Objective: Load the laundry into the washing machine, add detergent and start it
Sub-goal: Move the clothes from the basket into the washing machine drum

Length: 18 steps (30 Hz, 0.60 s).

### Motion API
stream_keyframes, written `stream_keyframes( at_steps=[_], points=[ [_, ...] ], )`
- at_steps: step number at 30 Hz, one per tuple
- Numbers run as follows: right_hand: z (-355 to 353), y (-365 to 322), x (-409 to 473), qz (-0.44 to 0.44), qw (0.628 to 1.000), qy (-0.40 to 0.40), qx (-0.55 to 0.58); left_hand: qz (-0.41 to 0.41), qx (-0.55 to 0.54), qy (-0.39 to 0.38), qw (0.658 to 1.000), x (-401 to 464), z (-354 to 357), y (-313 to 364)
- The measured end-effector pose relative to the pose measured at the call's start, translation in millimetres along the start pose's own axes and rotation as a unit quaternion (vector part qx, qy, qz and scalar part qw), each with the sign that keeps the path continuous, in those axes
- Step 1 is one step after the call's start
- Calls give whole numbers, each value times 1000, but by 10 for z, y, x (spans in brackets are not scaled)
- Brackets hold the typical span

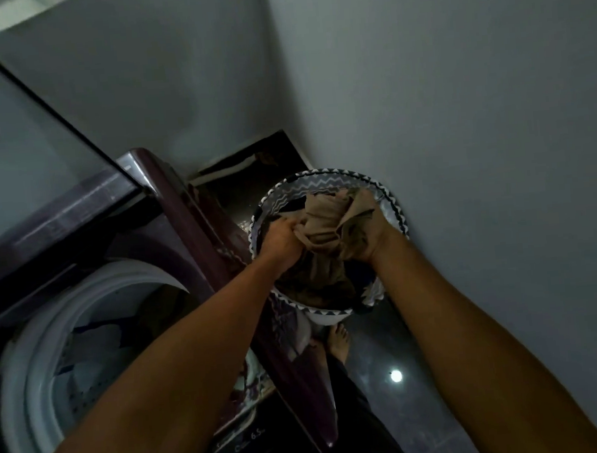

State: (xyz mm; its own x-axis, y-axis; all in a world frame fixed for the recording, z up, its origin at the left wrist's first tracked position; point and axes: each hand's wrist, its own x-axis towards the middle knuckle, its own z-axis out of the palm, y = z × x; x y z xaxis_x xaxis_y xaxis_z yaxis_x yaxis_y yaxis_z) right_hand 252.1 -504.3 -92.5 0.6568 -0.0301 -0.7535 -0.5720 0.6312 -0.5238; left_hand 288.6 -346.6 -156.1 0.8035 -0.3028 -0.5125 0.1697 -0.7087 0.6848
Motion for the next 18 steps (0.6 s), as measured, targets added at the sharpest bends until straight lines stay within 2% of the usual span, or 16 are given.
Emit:
stream_keyframes(
  at_steps=[2, 3, 4, 6, 7, 9, 10, 11, 13, 14, 18],
  points=[
    [-46, 4, -25, 52, 993, -94, -46, -83, -71, 43, 993, -22, -47, 124],
    [-95, 39, -5, 52, 982, -93, -157, -102, -85, 74, 988, -54, -96, 178],
    [-142, 101, 14, 43, 959, -90, -266, -83, -77, 105, 988, -111, -152, 227],
    [-245, 247, 79, -3, 894, -67, -443, 35, -25, 150, 988, -250, -207, 298],
    [-248, 307, 79, -39, 853, -103, -509, 109, -18, 155, 982, -329, -218, 335],
    [-199, 413, 97, -88, 770, -135, -618, 214, -37, 132, 967, -440, -194, 373],
    [-169, 442, 132, -102, 747, -113, -647, 246, -37, 124, 961, -459, -179, 379],
    [-133, 464, 162, -106, 748, -77, -650, 267, -33, 123, 955, -444, -165, 369],
    [-110, 505, 239, -104, 840, 6, -533, 272, -33, 136, 952, -397, -175, 351],
    [-85, 523, 281, -113, 873, 53, -472, 252, -36, 142, 957, -377, -185, 321],
    [84, 411, 69, -110, 920, 51, -372, 117, -50, 144, 981, -349, -259, 213]
  ],
)
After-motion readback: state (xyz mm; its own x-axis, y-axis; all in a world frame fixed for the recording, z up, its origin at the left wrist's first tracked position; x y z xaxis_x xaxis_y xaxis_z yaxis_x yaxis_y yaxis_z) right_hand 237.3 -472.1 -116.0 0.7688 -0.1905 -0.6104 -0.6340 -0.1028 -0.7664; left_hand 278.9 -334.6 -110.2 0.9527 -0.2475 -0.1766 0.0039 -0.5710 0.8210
